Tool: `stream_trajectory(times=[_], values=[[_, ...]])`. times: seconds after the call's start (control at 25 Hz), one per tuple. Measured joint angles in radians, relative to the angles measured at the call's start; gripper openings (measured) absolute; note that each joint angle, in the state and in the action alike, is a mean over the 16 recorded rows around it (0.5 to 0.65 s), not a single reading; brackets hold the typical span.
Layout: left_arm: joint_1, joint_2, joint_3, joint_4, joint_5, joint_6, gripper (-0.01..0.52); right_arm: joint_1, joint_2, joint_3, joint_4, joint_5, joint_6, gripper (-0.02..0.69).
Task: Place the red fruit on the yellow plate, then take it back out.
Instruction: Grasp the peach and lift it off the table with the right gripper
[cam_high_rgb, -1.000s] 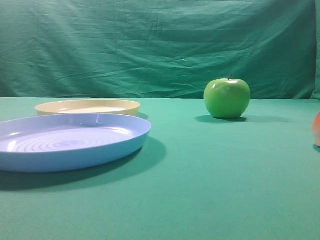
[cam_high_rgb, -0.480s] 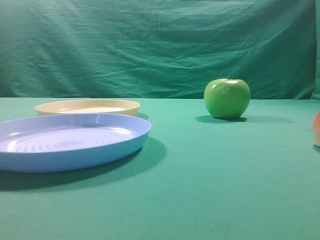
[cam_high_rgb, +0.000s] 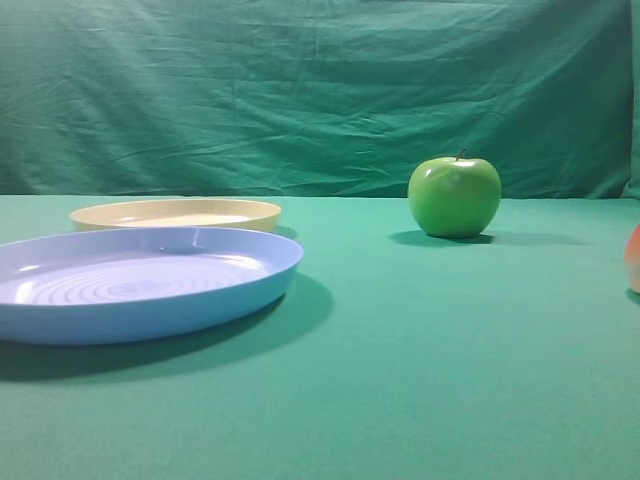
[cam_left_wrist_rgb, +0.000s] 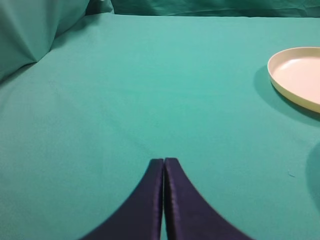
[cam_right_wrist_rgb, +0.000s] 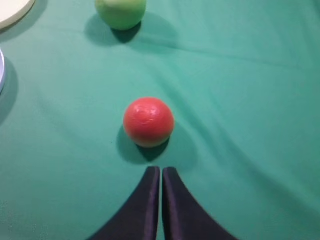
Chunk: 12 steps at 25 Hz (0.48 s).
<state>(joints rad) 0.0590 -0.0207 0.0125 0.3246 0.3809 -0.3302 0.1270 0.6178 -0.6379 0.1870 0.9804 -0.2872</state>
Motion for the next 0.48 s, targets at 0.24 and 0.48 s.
stream_trajectory(times=[0.24, 0.48], values=[[0.000, 0.000, 0.000, 0.000, 0.000, 0.000, 0.000, 0.052, 0.166, 0.000, 0.012, -0.004, -0.016, 0.077], [0.000, 0.000, 0.000, 0.000, 0.000, 0.000, 0.000, 0.080, 0.343, 0.000, 0.033, -0.052, -0.038, 0.300]])
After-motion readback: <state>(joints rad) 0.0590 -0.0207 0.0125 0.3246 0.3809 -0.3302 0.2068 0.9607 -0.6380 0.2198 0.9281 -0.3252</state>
